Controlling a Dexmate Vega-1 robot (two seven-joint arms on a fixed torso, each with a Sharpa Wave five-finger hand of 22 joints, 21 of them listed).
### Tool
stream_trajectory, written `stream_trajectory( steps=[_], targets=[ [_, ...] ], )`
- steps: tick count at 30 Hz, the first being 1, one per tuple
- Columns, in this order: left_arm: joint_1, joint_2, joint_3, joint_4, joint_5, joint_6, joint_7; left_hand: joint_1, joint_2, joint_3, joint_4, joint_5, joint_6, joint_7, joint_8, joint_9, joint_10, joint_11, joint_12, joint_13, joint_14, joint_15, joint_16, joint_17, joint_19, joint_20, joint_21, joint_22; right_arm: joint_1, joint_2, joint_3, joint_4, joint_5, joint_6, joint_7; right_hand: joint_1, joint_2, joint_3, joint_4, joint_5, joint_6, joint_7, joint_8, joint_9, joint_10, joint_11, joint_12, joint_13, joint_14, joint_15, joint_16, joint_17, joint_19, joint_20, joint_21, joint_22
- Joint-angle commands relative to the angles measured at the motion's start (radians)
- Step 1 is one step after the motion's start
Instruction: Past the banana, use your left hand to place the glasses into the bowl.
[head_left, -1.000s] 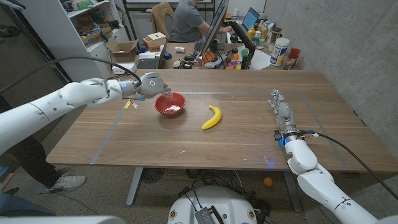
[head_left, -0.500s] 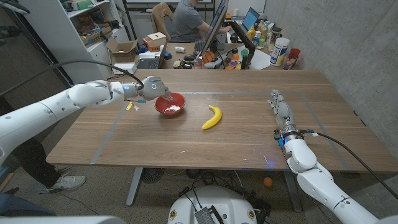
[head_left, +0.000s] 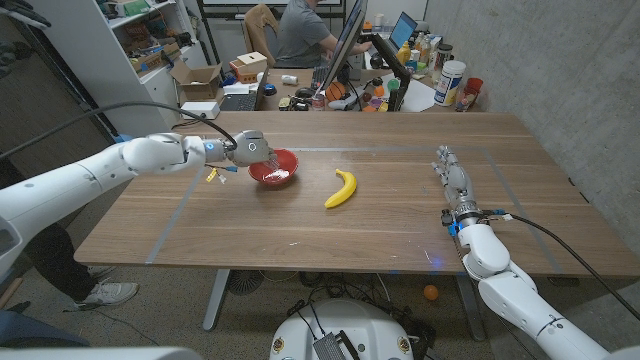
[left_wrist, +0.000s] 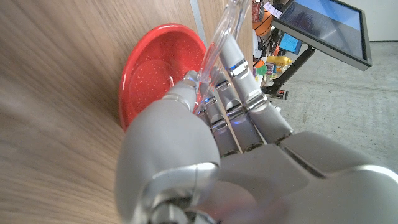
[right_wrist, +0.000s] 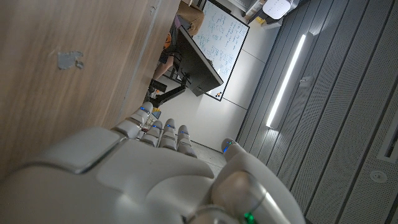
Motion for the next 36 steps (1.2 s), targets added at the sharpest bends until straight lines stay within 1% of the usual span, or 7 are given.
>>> stream_trajectory(
  steps=[1,13,18,23,27,32,36],
  targets=[
    [-0.031,-0.004,0.058,0.019,0.053,0.011,0.011,0.005,0.011,0.044,0.039,0.006,0.032,0.02,0.0,0.002,0.009,-0.015,-0.002,0.004,0.055,-0.154,-0.003,0.005,-0.009,-0.046,0.004,0.005,-0.004,0.003,0.002,0.009,0.005,0.008,-0.004,0.001,0.049,0.006,-0.002,0.007,0.002,0.007,-0.002,0.002,0.005,0.003,-0.004,0.005,0.002,-0.008,-0.002,-0.001,-0.001,-0.069,0.003,0.003],
    [-0.044,-0.022,0.093,0.052,0.093,0.047,0.009,0.008,0.007,0.046,0.032,0.006,0.019,0.011,-0.009,0.003,-0.004,-0.017,-0.012,0.008,0.046,-0.154,-0.007,0.005,-0.022,-0.049,0.004,0.005,-0.013,0.002,0.005,0.0,0.004,0.001,-0.015,0.001,0.049,0.006,-0.002,0.007,0.001,0.007,-0.002,0.002,0.005,0.005,-0.004,0.005,0.002,-0.008,-0.002,-0.001,-0.001,-0.068,0.003,0.003],
    [-0.048,-0.031,0.106,0.057,0.108,0.07,-0.011,-0.001,-0.001,0.047,0.031,0.004,-0.042,-0.002,-0.041,0.004,-0.049,-0.015,-0.039,0.014,-0.001,-0.151,-0.024,0.002,-0.052,-0.044,0.001,0.004,-0.021,-0.001,0.009,-0.01,-0.001,0.0,-0.022,0.001,0.049,0.006,-0.002,0.007,0.001,0.008,-0.002,0.002,0.004,0.005,-0.004,0.005,0.003,-0.007,-0.001,-0.001,-0.001,-0.068,0.003,0.003],
    [-0.041,-0.036,0.111,0.051,0.117,0.108,-0.031,-0.064,-0.021,0.035,0.058,0.005,-0.12,-0.005,-0.085,0.003,-0.113,-0.004,-0.082,0.021,-0.084,-0.143,-0.035,0.001,-0.118,-0.005,-0.022,-0.004,-0.025,-0.004,0.012,-0.019,-0.004,-0.004,-0.027,0.001,0.049,0.006,-0.003,0.007,0.002,0.008,-0.001,0.002,0.005,0.003,-0.004,0.005,0.003,-0.008,-0.001,-0.001,-0.001,-0.068,0.003,0.003],
    [-0.03,-0.036,0.109,0.046,0.118,0.144,-0.038,-0.131,-0.041,0.015,0.086,0.009,-0.177,-0.005,-0.121,0.001,-0.17,0.015,-0.116,0.02,-0.154,-0.134,-0.038,0.002,-0.131,0.024,-0.035,-0.007,-0.026,-0.003,0.012,-0.02,-0.004,-0.003,-0.026,0.001,0.049,0.006,-0.003,0.007,0.002,0.008,-0.001,0.002,0.005,0.004,-0.004,0.005,0.003,-0.008,-0.001,-0.001,-0.001,-0.068,0.003,0.003],
    [-0.016,-0.034,0.098,0.034,0.091,0.159,-0.055,-0.197,-0.048,-0.006,0.124,0.017,-0.237,0.013,-0.153,0.0,-0.209,0.033,-0.139,0.021,-0.185,-0.132,-0.029,0.008,-0.12,0.035,-0.046,-0.01,-0.023,-0.001,0.01,-0.017,-0.004,-0.003,-0.023,0.001,0.048,0.006,-0.003,0.007,0.003,0.008,-0.001,0.002,0.005,0.004,-0.003,0.005,0.004,-0.008,-0.001,-0.001,-0.001,-0.068,0.003,0.003],
    [-0.005,-0.033,0.09,0.023,0.075,0.167,-0.069,-0.259,-0.07,-0.032,0.157,0.021,-0.26,0.011,-0.166,-0.002,-0.218,0.041,-0.146,0.018,-0.202,-0.13,-0.025,0.01,-0.094,0.036,-0.051,-0.011,-0.019,0.001,0.008,-0.014,-0.004,-0.002,-0.022,0.001,0.048,0.006,-0.003,0.007,0.004,0.008,-0.001,0.002,0.005,0.004,-0.004,0.005,0.003,-0.008,-0.002,-0.001,-0.001,-0.068,0.003,0.003]
  ],
)
